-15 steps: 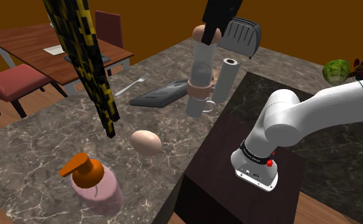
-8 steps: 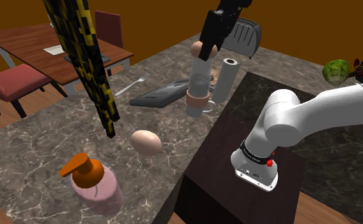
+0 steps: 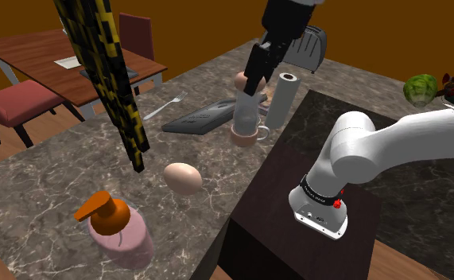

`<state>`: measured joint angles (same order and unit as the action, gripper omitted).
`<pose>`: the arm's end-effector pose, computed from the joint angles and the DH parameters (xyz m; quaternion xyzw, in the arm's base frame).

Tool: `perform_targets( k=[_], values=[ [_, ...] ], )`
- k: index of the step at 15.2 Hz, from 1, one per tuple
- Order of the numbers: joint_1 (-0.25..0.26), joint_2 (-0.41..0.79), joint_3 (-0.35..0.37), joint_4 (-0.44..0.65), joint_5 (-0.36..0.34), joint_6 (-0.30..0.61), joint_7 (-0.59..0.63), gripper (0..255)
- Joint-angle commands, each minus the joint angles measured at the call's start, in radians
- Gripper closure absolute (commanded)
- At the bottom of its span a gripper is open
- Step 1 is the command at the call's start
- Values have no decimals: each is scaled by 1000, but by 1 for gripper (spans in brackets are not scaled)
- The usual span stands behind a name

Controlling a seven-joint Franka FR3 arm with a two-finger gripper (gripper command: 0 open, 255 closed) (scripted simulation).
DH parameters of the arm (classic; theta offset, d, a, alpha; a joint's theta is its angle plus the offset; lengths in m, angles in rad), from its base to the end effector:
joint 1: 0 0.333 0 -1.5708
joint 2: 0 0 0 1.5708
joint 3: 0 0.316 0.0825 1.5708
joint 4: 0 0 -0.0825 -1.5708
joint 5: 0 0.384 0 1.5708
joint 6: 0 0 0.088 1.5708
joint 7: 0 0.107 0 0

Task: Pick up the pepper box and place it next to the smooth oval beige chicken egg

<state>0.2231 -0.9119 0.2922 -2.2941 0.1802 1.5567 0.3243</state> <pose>0.2159 0.1919 0.6379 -0.9952 -0.0572 -0.0788 0.0035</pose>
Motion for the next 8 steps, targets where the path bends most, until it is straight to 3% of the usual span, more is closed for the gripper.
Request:
perform_targets(
  k=[1,8],
  values=[
    [4,-14,3,-36,4,22,-1,255],
    [15,-50,18,-149,21,100,-2,255]
  ],
)
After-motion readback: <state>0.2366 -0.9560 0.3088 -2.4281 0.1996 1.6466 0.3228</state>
